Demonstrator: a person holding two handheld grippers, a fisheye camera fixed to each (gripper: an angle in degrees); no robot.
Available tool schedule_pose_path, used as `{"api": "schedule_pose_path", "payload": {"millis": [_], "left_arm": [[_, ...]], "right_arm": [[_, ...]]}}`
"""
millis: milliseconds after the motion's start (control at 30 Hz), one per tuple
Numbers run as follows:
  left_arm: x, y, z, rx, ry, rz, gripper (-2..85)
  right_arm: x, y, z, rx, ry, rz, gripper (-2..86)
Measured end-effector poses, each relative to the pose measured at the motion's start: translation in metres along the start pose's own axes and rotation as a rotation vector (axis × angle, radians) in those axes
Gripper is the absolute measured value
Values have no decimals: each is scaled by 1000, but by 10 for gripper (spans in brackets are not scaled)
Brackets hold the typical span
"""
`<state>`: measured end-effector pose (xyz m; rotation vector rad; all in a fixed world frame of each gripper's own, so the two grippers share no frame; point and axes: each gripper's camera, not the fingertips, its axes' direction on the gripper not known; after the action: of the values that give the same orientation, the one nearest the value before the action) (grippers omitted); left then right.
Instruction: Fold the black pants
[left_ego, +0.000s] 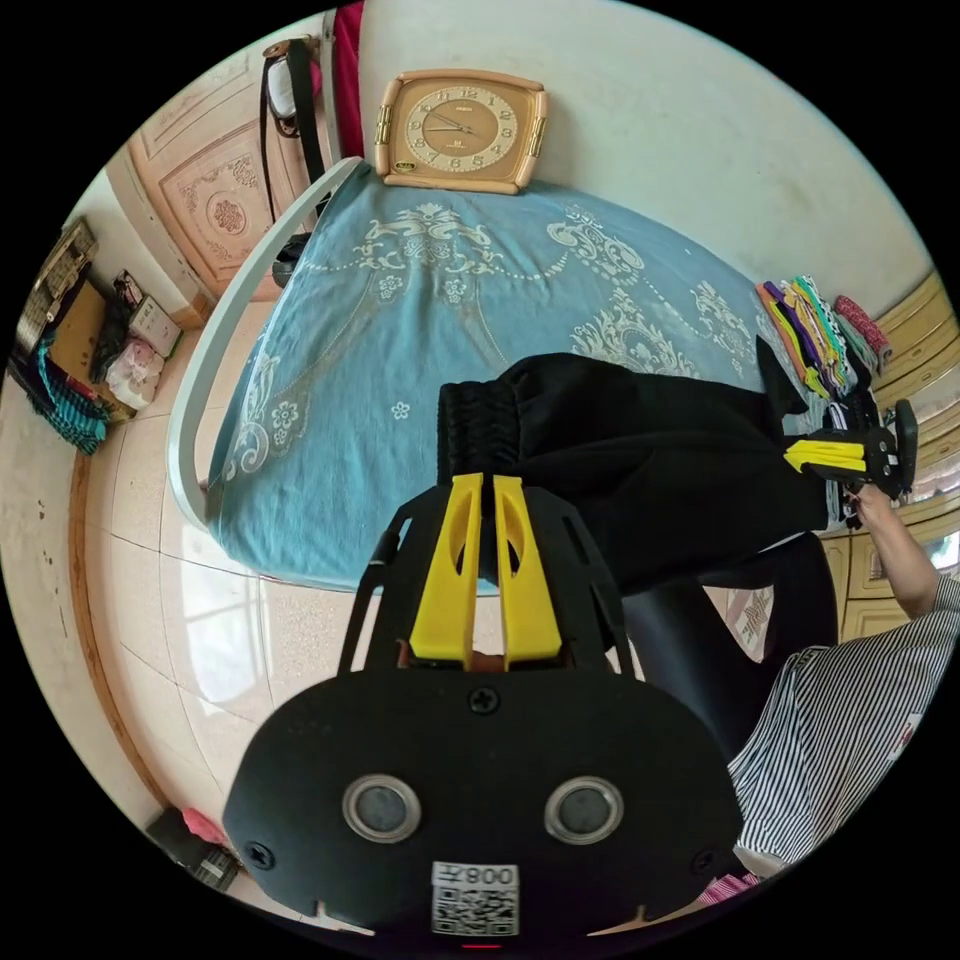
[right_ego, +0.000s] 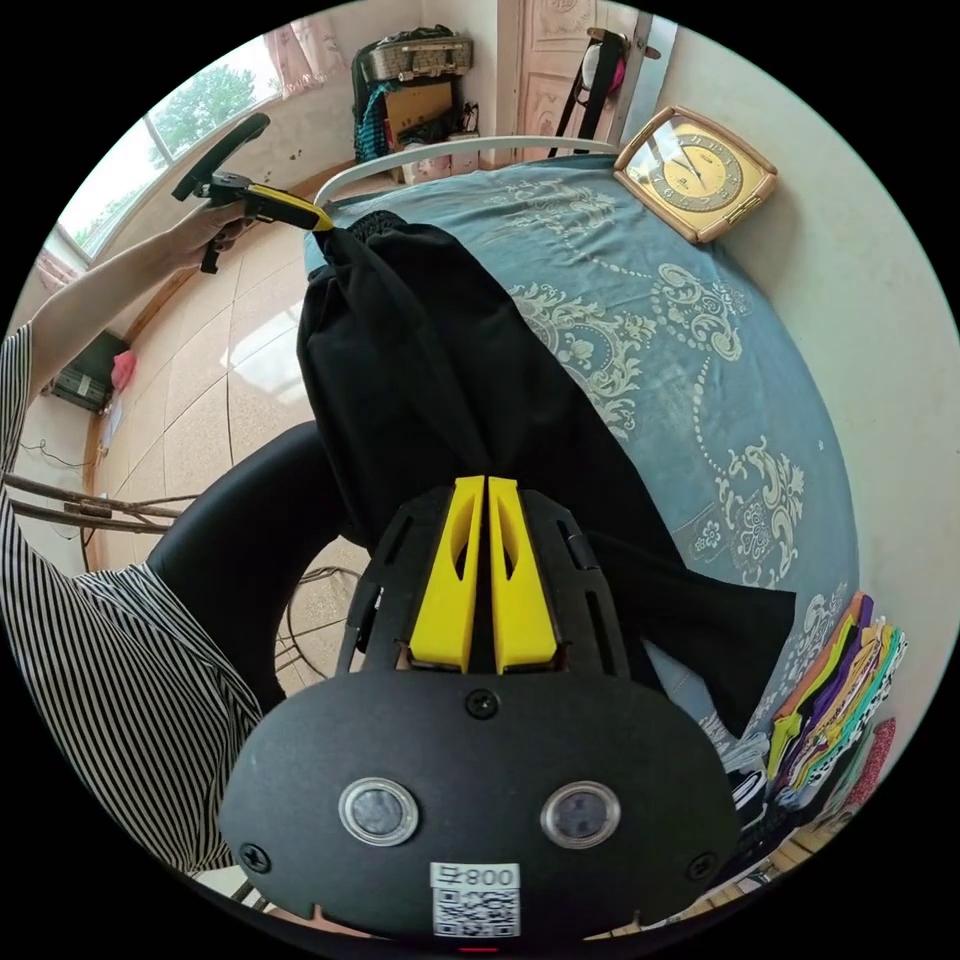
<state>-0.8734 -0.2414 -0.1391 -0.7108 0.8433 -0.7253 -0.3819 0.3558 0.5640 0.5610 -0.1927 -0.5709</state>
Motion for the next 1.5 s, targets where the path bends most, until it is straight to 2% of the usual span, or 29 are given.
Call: {"api": "schedule_pose_path", "payload": {"millis": [533,933,1133,1233,1333,1400,1500], "left_arm": [[15,75,21,-26,-41,17,10],[39,107,59,-89,-38,-5,7],[50,121,66,-93,-101,-75,3],[57,131,56,1,-36,-142,2],[83,136,47,147,113,-132,1],[109,133,57,140,173,-87,1],[151,127,90,34,117,-19,1]], "right_arm": [[-70,19,53,-78,-87,-28,5],[-75,39,105,-160,-135,-23,5],[-66,50,128,-187,-147,0,5],[-60,57,135,-186,-156,15,6],[-53,65,141,-178,-164,28,6],[-48,70,144,-173,-173,35,6],[-39,81,144,-164,-192,53,6]]}}
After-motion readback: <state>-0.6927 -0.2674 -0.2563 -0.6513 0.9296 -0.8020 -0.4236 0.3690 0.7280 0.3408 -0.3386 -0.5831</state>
